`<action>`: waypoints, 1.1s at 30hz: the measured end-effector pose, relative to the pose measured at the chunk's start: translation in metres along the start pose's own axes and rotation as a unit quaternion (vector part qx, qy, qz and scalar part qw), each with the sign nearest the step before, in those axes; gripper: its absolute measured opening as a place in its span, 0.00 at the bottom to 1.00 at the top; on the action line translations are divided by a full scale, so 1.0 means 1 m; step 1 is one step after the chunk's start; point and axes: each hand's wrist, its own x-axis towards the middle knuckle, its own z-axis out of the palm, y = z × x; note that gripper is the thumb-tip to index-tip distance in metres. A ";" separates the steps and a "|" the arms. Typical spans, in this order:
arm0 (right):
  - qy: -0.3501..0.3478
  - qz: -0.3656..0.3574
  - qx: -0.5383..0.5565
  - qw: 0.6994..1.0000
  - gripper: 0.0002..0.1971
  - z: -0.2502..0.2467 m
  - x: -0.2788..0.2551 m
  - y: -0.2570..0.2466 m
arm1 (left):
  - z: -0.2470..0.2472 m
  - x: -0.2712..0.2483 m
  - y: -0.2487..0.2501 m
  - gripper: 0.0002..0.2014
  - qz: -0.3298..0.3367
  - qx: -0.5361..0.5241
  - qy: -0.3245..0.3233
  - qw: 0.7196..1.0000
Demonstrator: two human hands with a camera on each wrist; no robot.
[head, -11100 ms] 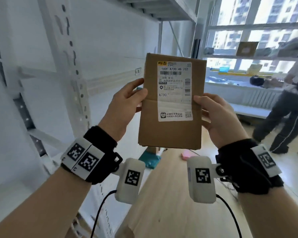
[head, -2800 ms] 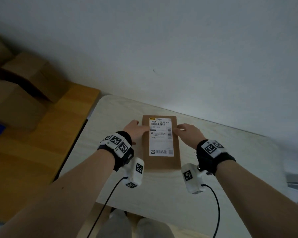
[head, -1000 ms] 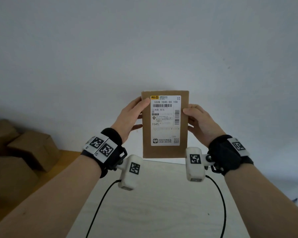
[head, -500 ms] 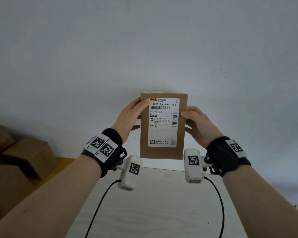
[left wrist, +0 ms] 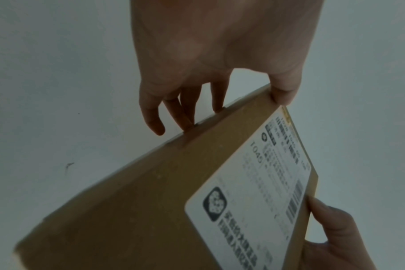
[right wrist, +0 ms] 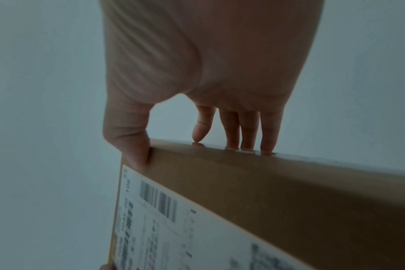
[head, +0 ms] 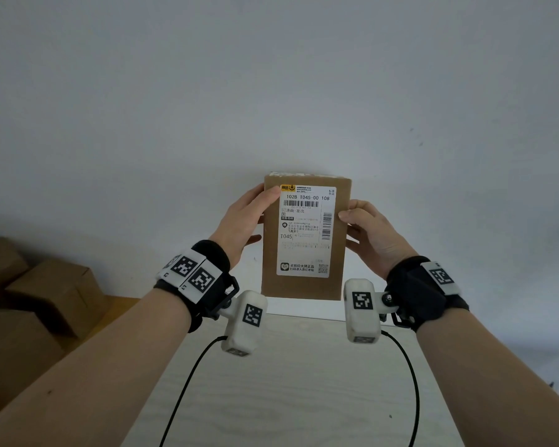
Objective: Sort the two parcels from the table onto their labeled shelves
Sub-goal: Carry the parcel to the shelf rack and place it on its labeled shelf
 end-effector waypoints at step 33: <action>0.057 0.083 -0.018 0.995 0.16 -0.024 -0.062 0.035 | 0.012 -0.039 -0.037 0.22 -0.086 -0.035 -0.068 0.993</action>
